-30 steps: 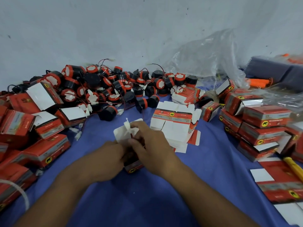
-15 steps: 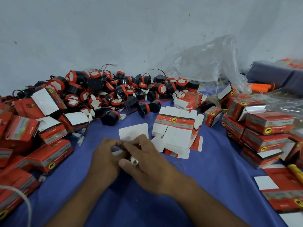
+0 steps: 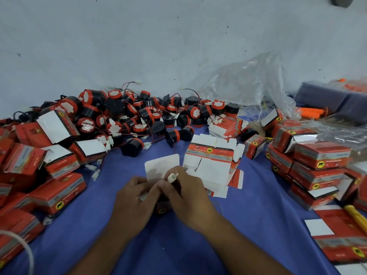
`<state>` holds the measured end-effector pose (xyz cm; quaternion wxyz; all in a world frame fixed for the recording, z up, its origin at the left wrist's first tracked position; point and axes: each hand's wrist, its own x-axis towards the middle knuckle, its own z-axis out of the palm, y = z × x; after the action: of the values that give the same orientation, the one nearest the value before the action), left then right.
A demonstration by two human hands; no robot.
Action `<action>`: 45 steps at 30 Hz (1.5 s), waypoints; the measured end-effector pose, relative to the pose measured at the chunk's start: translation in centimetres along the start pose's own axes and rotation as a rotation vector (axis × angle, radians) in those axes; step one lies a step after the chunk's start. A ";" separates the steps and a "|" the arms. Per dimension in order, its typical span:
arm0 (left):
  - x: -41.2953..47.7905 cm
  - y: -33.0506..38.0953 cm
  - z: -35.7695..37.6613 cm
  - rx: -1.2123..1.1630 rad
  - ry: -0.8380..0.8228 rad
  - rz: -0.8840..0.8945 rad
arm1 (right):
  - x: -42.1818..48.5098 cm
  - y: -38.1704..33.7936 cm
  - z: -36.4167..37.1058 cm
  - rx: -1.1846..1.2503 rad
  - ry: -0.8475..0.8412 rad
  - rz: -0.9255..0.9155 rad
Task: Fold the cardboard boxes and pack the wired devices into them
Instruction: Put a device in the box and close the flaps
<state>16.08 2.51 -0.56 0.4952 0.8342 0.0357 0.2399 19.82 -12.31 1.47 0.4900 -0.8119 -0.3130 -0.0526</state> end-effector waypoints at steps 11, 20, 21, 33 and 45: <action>-0.1 -0.9 0.3 0.095 -0.073 -0.003 | 0.2 0.4 0.1 0.001 0.123 -0.015; -0.4 -1.4 0.9 -0.108 0.127 -0.134 | 0.3 0.7 -0.8 0.155 -0.010 0.127; -0.3 -1.4 0.9 -0.145 0.159 -0.149 | 0.3 0.7 -0.9 0.159 -0.045 0.127; -0.8 -0.7 0.4 -0.036 0.061 0.271 | 1.1 0.0 1.1 -0.222 0.014 0.011; -0.1 -1.4 1.1 0.055 -0.077 0.111 | 0.3 2.1 -1.6 -0.295 -0.086 -0.246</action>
<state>16.72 2.32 -2.20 0.4590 0.8569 -0.0231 0.2333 21.60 -14.18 0.75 0.3415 -0.8320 -0.4197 -0.1226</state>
